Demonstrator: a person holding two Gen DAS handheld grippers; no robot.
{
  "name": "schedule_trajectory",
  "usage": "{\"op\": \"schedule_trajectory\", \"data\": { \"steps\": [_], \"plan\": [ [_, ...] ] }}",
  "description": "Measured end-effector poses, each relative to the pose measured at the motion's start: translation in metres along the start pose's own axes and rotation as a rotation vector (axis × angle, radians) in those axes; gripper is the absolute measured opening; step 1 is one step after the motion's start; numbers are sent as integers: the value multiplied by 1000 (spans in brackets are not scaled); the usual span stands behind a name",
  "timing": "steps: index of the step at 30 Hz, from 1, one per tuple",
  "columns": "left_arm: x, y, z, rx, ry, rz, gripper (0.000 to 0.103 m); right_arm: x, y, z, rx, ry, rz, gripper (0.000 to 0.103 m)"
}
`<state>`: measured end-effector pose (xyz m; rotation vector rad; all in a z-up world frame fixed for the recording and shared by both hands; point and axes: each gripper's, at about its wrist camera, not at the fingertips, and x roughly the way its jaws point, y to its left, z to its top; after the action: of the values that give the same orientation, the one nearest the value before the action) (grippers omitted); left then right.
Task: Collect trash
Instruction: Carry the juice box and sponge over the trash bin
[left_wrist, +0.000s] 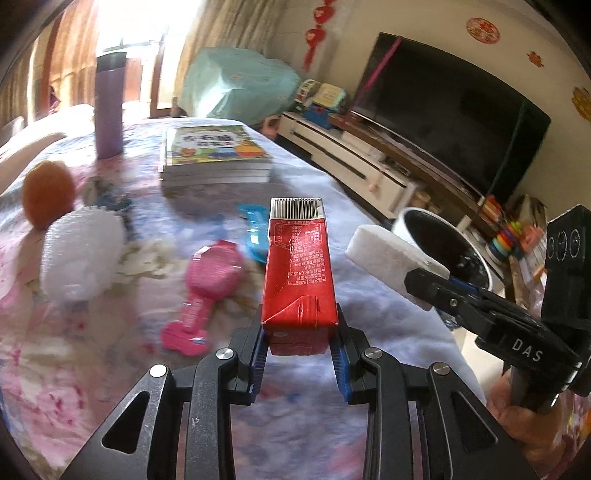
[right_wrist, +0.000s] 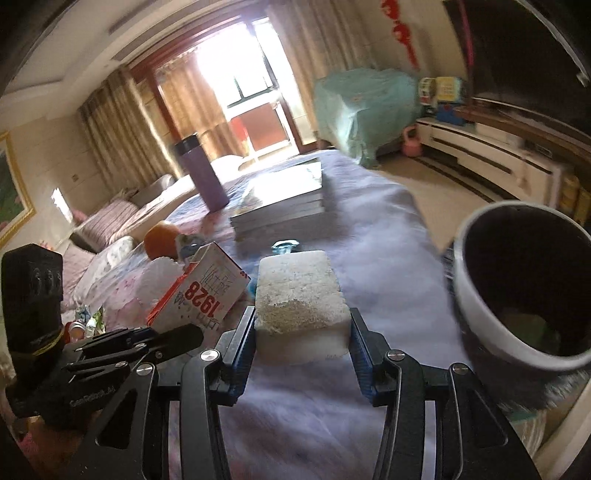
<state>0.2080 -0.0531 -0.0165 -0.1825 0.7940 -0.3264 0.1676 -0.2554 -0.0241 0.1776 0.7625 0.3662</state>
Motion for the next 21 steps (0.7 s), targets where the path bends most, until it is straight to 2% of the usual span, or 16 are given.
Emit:
{"op": "schedule_trajectory", "data": {
  "steps": [12, 21],
  "plan": [
    [15, -48, -1, 76, 26, -53, 30, -50, -45, -11, 93, -64, -82, 48],
    [28, -78, 6, 127, 37, -95, 30, -72, -72, -12, 144, -105, -136, 48]
  ]
}}
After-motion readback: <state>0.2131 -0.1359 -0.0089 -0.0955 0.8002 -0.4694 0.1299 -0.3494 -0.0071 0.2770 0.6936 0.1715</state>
